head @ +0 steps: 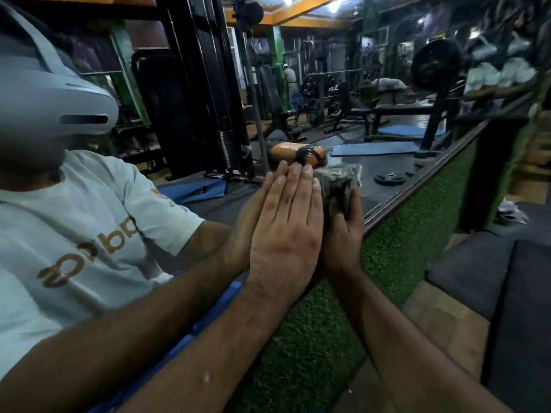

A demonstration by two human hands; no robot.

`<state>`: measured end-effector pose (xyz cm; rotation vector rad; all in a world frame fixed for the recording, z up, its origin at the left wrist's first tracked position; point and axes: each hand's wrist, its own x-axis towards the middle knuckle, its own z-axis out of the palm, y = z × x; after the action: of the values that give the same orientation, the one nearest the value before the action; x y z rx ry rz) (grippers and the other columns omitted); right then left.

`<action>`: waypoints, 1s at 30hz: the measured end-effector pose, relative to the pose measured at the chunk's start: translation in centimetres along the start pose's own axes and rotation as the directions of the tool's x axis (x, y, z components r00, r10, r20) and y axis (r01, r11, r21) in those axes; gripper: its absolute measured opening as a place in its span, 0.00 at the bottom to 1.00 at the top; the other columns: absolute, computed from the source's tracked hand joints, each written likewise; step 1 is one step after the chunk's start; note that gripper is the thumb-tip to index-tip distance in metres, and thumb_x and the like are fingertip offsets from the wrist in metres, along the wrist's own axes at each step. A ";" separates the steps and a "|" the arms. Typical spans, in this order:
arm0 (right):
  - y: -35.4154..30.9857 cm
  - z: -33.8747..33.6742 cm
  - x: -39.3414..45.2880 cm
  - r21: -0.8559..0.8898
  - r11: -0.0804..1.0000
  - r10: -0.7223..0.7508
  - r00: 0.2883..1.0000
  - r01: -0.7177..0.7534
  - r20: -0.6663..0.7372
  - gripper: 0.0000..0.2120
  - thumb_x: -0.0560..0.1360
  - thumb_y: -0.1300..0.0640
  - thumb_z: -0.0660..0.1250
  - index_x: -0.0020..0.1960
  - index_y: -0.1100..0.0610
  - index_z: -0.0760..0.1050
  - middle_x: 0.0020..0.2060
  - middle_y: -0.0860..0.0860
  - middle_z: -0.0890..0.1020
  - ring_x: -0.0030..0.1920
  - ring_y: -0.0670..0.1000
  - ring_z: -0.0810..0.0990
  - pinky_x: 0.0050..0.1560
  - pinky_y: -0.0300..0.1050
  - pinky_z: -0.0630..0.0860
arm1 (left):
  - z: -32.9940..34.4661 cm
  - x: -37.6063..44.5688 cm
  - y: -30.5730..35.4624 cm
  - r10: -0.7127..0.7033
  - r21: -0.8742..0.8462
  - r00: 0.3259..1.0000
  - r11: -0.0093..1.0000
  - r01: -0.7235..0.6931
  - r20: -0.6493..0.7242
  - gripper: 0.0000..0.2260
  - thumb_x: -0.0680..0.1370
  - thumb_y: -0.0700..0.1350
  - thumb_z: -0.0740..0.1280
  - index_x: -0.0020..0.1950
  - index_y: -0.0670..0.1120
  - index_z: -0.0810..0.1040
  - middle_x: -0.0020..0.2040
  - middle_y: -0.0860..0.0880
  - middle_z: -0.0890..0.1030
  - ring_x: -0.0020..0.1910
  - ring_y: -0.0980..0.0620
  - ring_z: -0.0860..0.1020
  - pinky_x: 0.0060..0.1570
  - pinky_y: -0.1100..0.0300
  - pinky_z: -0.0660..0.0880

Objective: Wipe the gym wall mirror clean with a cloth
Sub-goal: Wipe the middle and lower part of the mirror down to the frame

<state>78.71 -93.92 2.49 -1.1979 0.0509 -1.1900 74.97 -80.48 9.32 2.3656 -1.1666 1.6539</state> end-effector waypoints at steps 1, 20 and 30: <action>-0.2 -0.1 0.0 -0.002 0.999 -0.038 0.998 0.038 0.047 0.26 0.82 0.49 0.64 0.79 0.51 0.68 0.79 0.56 0.68 0.81 0.59 0.64 0.79 0.69 0.60 | 0.0 0.0 0.0 0.014 0.014 1.000 1.000 -0.014 0.008 0.25 0.81 0.39 0.52 0.78 0.35 0.62 0.79 0.36 0.60 0.80 0.39 0.57 0.80 0.46 0.46; 2.1 -4.3 5.2 -0.146 0.989 0.004 0.980 -0.033 -0.197 0.26 0.78 0.46 0.59 0.75 0.35 0.67 0.76 0.50 0.73 0.75 0.53 0.72 0.73 0.64 0.72 | 1.1 4.1 2.3 0.117 0.069 0.984 0.989 -0.127 0.132 0.28 0.79 0.40 0.55 0.78 0.34 0.61 0.79 0.34 0.60 0.80 0.37 0.57 0.79 0.45 0.46; 3.0 -7.0 6.6 -0.296 0.955 -0.054 0.994 0.022 -0.099 0.25 0.82 0.47 0.57 0.78 0.36 0.62 0.76 0.47 0.71 0.75 0.53 0.71 0.73 0.64 0.71 | 1.8 6.5 3.8 0.142 0.105 0.962 0.980 -0.169 0.232 0.31 0.79 0.43 0.51 0.80 0.34 0.52 0.81 0.34 0.52 0.81 0.37 0.49 0.77 0.45 0.38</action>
<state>79.49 -103.82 0.75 -1.3988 0.2961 -1.3114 75.19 -87.60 12.40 2.6585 -1.3560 1.5778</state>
